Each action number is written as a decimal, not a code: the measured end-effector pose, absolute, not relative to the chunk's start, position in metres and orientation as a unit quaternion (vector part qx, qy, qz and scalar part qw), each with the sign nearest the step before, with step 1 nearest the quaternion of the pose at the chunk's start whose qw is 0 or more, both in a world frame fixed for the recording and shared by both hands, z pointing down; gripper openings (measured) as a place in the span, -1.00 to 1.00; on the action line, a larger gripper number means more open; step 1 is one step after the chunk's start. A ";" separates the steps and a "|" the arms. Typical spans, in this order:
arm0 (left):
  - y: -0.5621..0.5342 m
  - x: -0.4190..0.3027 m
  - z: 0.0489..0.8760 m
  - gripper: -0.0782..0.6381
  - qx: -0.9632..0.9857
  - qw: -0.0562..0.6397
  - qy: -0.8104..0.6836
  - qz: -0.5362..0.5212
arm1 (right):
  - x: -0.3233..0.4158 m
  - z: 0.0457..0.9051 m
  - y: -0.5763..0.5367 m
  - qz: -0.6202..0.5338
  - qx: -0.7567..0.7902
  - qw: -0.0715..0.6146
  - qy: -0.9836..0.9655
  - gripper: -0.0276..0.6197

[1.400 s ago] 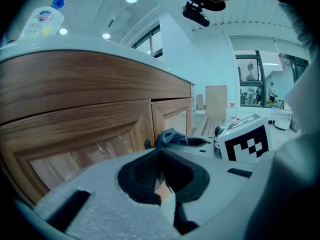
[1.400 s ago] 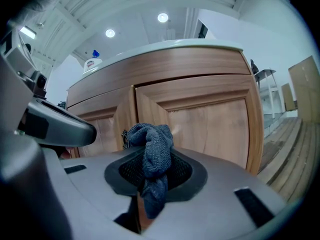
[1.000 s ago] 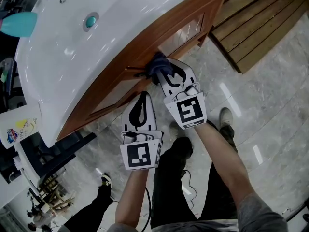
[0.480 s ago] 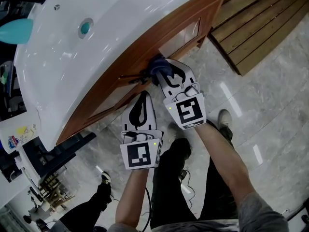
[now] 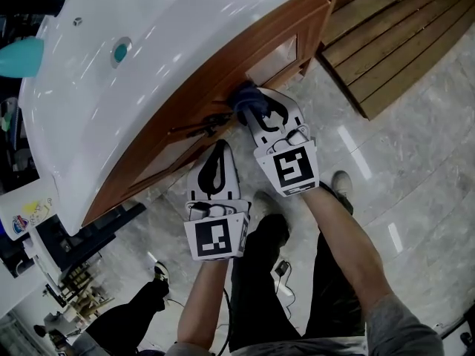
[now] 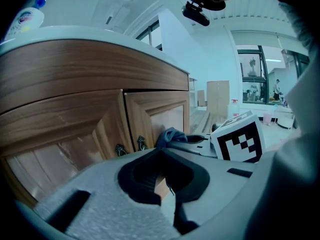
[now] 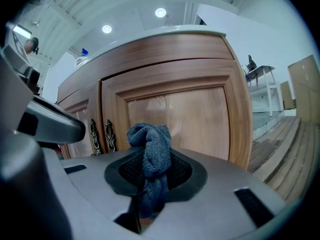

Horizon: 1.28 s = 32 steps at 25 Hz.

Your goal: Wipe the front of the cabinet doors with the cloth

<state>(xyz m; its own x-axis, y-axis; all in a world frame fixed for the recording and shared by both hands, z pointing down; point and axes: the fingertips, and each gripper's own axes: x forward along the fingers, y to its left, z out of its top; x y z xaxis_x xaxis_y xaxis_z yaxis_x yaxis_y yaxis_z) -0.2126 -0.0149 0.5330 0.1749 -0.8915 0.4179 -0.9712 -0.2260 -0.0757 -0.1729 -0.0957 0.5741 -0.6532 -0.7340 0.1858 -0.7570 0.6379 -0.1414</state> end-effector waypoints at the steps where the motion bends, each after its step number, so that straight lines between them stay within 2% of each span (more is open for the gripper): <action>1: -0.017 -0.210 0.534 -0.76 0.759 0.106 -0.614 0.191 | -0.170 0.575 -0.098 0.103 0.413 0.056 -0.903 -0.67; 32: -0.055 -0.125 0.540 -0.76 0.752 0.130 -0.611 0.209 | -0.081 0.578 -0.159 0.068 0.408 0.089 -0.906 -0.67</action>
<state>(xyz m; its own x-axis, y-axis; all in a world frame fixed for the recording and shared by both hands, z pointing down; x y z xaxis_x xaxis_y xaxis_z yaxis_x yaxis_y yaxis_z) -0.1254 -0.0554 0.5396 0.1659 -0.8654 0.4729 -0.9738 -0.2193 -0.0595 -0.0806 -0.1586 0.5781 -0.6507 -0.7279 0.2162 -0.7520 0.6573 -0.0500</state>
